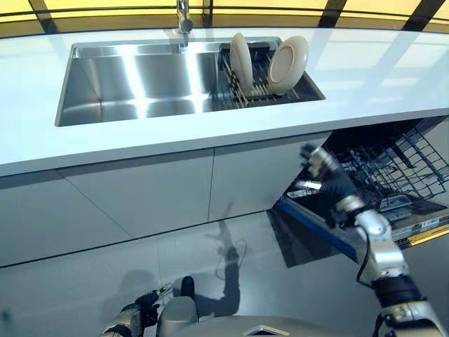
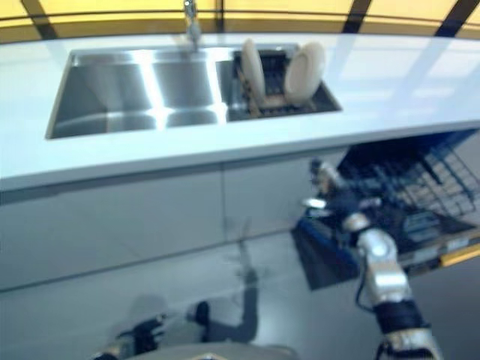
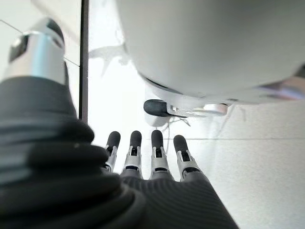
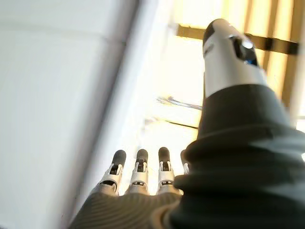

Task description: Take plates into dishwasher

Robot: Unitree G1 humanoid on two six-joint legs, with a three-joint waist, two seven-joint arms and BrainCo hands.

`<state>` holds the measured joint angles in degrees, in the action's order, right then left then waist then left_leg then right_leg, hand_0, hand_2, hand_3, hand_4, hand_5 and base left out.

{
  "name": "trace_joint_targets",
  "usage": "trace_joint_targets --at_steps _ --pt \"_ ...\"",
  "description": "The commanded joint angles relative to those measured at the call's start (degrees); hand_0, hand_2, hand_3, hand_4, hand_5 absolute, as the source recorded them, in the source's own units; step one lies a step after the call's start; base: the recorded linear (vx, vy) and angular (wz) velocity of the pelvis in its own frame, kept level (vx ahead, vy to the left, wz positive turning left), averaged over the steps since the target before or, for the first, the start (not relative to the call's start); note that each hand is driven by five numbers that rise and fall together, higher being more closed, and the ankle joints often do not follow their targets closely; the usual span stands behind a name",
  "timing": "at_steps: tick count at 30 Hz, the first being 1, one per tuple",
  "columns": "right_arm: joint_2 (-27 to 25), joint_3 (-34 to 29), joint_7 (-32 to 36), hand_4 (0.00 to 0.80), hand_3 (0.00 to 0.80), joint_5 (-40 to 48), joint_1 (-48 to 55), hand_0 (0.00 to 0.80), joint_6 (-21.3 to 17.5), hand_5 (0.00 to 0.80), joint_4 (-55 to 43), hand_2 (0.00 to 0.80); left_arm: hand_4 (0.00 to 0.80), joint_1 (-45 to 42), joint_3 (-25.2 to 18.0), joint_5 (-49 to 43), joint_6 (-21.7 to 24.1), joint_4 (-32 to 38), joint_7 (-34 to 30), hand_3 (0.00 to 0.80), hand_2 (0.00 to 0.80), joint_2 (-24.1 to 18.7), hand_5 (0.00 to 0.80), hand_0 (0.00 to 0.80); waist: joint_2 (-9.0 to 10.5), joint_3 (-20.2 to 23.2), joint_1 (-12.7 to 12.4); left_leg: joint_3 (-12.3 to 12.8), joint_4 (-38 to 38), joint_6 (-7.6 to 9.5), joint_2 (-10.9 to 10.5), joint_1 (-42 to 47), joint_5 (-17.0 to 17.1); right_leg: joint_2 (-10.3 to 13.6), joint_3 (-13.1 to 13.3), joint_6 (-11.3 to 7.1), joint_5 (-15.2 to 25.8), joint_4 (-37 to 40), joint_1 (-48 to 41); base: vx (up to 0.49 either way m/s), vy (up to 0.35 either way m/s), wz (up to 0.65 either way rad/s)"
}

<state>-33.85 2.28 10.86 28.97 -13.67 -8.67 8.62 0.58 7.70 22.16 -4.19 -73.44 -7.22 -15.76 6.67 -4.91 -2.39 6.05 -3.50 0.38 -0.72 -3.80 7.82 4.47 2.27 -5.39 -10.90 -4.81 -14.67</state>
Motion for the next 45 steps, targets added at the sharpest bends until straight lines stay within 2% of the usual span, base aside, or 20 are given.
trace_joint_targets --at_steps 1,4,5,7,8,10,11,12,13,15,17,20,22,25,28,34,40,42,43,45 --pt "-3.8 -2.9 -7.3 0.000 0.000 5.3 -9.2 0.000 -1.6 0.000 -1.8 0.000 0.000 -0.5 1.6 -3.0 -0.2 -2.6 -0.1 0.000 0.000 1.3 0.000 0.000 0.27 4.5 -1.4 -1.4 4.4 0.62 0.1 -6.7 -1.8 4.0 -0.2 -2.02 13.5 -3.9 1.8 0.131 0.068 0.04" --pt "-7.1 -3.3 -11.0 0.000 0.000 7.5 -17.2 0.000 -0.4 0.000 4.0 0.000 0.000 0.8 2.6 -4.3 -0.7 -3.1 -0.3 0.000 0.000 0.5 0.000 0.000 0.76 5.5 -2.7 -1.9 4.2 1.62 -1.6 -6.6 -2.3 4.8 -0.3 -2.01 17.3 -7.2 1.4 0.121 0.084 0.15" --pt "-8.4 -3.3 -11.6 0.000 0.000 8.5 -19.1 0.000 0.3 0.000 5.1 0.000 0.000 1.1 3.2 -4.6 -1.0 -3.2 -0.6 0.000 0.000 0.1 0.000 0.000 0.88 6.0 -3.2 -1.7 3.8 2.06 -2.3 -6.7 -2.0 5.3 -0.3 -2.20 20.3 -10.1 1.3 0.099 0.110 0.24" --pt "-10.3 -3.6 -13.1 0.000 0.000 9.1 -22.0 0.000 2.3 0.000 6.6 0.000 0.000 1.8 3.8 -6.5 -1.9 -3.6 -1.6 0.000 0.000 -0.7 0.000 0.000 -0.44 6.3 -3.0 -2.2 3.1 2.79 -2.5 -5.0 -2.4 4.5 0.1 -2.64 25.3 -21.3 5.7 0.215 0.230 0.13" --pt "-11.8 -3.7 -13.8 0.000 0.000 9.2 -24.4 0.000 3.5 0.000 8.6 0.000 0.000 1.8 4.5 -7.8 -2.6 -3.5 -1.7 0.000 0.000 -1.1 0.000 0.000 -2.11 5.7 -2.4 -2.3 3.0 3.06 -1.7 -2.5 -3.5 3.3 -1.4 -2.52 25.6 -28.1 11.3 0.262 0.261 0.20" --pt "-13.3 -2.3 -13.7 0.000 0.000 11.0 -27.6 0.000 4.2 0.000 12.1 0.000 0.000 1.8 5.0 -8.0 -3.1 -3.3 -1.1 0.000 0.000 -1.1 0.000 0.000 -2.41 4.5 -1.5 -3.1 2.6 3.00 -2.1 0.2 -4.3 4.1 -3.6 -2.18 24.5 -30.4 17.2 0.254 0.148 0.59" --pt "-14.9 -1.3 -13.7 0.000 0.000 11.4 -30.0 0.000 5.0 0.000 14.8 0.000 0.000 1.8 5.3 -7.8 -3.7 -2.8 -1.0 0.000 0.000 -1.5 0.000 0.000 -2.99 3.7 -0.8 -3.9 1.7 2.51 -1.8 2.7 -4.6 3.3 -5.3 -1.45 22.0 -29.0 20.8 0.332 0.025 0.60" --pt "-16.6 -0.1 -13.8 0.000 0.000 11.8 -32.4 0.000 6.1 0.000 16.9 0.000 0.000 1.9 5.8 -7.8 -4.3 -2.4 -1.2 0.000 0.000 -1.7 0.000 0.000 -2.89 3.1 0.0 -4.7 0.7 2.03 -2.0 4.8 -4.8 2.7 -6.6 -0.84 20.5 -24.3 23.2 0.409 -0.091 0.46" --pt "-19.4 1.1 -13.0 0.000 0.000 14.0 -34.7 0.000 6.6 0.000 20.3 0.000 0.000 2.1 6.7 -7.7 -4.7 -2.2 -1.7 0.000 0.000 -2.2 0.000 0.000 -2.09 3.1 0.9 -5.7 -0.2 1.59 -2.5 6.9 -5.7 2.1 -7.4 -0.42 19.9 -16.1 25.3 0.439 -0.191 0.39" --pt "-21.8 2.9 -12.1 0.000 0.000 14.8 -37.5 0.000 6.8 0.000 23.3 0.000 0.000 2.4 6.9 -7.2 -5.2 -1.8 -1.5 0.000 0.000 -2.2 0.000 0.000 -1.38 2.4 2.9 -8.0 -1.0 1.19 -2.9 11.0 -8.4 2.4 -8.9 -1.31 22.5 -5.3 27.6 0.405 -0.218 0.70" --pt "-22.7 3.5 -12.0 0.000 0.000 15.3 -39.1 0.000 7.3 0.000 24.0 0.000 0.000 2.8 7.1 -6.0 -5.4 -1.6 -1.0 0.000 0.000 -2.2 0.000 0.000 -1.90 1.9 4.0 -9.4 -1.0 1.12 -2.5 13.8 -10.5 2.2 -9.8 -1.89 24.0 -0.5 28.6 0.306 -0.168 0.62" --pt "-21.7 5.0 -13.1 0.000 0.000 15.8 -41.5 0.000 7.2 0.000 25.6 0.000 0.000 2.9 6.6 -4.1 -5.7 -1.8 -0.9 0.000 0.000 -2.6 0.000 0.000 -1.52 2.1 3.6 -8.5 2.3 1.01 -2.2 15.6 -14.7 3.7 -11.9 -1.40 22.7 0.8 26.5 0.184 -0.148 0.29" --pt "-20.5 5.7 -14.8 0.000 0.000 16.0 -42.4 0.000 7.5 0.000 26.2 0.000 0.000 2.9 6.3 -3.0 -6.5 -1.8 -0.4 0.000 0.000 -2.7 0.000 0.000 -1.38 2.6 3.5 -7.2 3.7 0.35 -1.8 16.0 -15.8 3.7 -12.9 -1.30 22.0 2.0 24.2 0.094 -0.121 0.27" --pt "-18.9 6.4 -15.4 0.000 0.000 15.2 -42.0 0.000 7.3 0.000 26.8 0.000 0.000 2.2 5.4 -3.6 -7.3 -2.2 -0.9 0.000 0.000 -2.5 0.000 0.000 -1.65 3.2 3.1 -6.3 3.3 -0.32 -1.2 16.7 -15.6 3.5 -13.7 -1.18 21.0 2.8 21.7 0.099 -0.063 0.18" --pt "-18.1 7.3 -16.0 0.000 0.000 14.9 -42.2 0.000 6.9 0.000 27.6 0.000 0.000 1.4 5.2 -4.3 -6.6 -2.8 -0.7 0.000 0.000 -2.0 0.000 0.000 -1.92 3.6 2.9 -5.9 2.4 -0.97 -0.4 17.2 -15.1 3.1 -13.3 -0.91 20.3 3.8 19.8 0.127 -0.065 0.04" --pt "-17.3 6.2 -17.9 0.000 0.000 14.2 -39.8 0.000 7.6 0.000 26.3 0.000 0.000 0.5 5.6 -5.1 -5.4 -2.2 -0.4 0.000 0.000 -2.2 0.000 0.000 -2.71 2.9 3.9 -5.3 1.6 -1.36 0.4 17.9 -15.0 4.2 -13.6 -1.66 19.9 1.7 21.3 0.058 -0.036 -0.12" --pt "-18.0 5.0 -18.1 0.000 0.000 14.2 -36.9 0.000 7.8 0.000 24.1 0.000 0.000 0.5 6.0 -7.1 -5.5 -1.9 -1.4 0.000 0.000 -3.0 0.000 0.000 -2.81 1.7 4.9 -6.0 1.9 -0.95 -0.7 17.8 -15.2 4.6 -13.2 -2.74 21.8 1.1 23.3 0.045 -0.036 -0.05" --pt "-17.6 4.9 -17.7 0.000 0.000 14.5 -36.4 0.000 7.4 0.000 23.7 0.000 0.000 0.0 6.0 -6.4 -5.2 -2.0 -1.0 0.000 0.000 -3.2 0.000 0.000 -2.82 1.4 4.3 -5.0 1.8 -0.97 -1.1 17.7 -14.9 5.2 -15.5 -3.01 22.8 0.7 23.4 0.021 -0.110 -0.12" --pt "-16.4 4.9 -17.0 0.000 0.000 14.2 -36.5 0.000 7.2 0.000 23.1 0.000 0.000 -0.6 5.4 -5.5 -4.7 -2.1 -0.5 0.000 0.000 -3.4 0.000 0.000 -3.10 1.3 3.3 -3.1 2.0 -1.29 -1.0 17.3 -14.4 6.6 -19.2 -3.11 23.3 -1.0 23.1 -0.042 -0.118 -0.33" --pt "-15.1 5.6 -17.0 0.000 0.000 13.5 -37.2 0.000 7.0 0.000 22.6 0.000 0.000 -1.1 4.8 -4.8 -4.4 -2.0 -0.2 0.000 0.000 -4.0 0.000 0.000 -3.79 1.0 2.3 -1.6 2.7 -1.50 -0.3 16.5 -13.8 7.7 -19.9 -2.67 22.2 -4.3 22.8 -0.057 -0.136 -0.76"
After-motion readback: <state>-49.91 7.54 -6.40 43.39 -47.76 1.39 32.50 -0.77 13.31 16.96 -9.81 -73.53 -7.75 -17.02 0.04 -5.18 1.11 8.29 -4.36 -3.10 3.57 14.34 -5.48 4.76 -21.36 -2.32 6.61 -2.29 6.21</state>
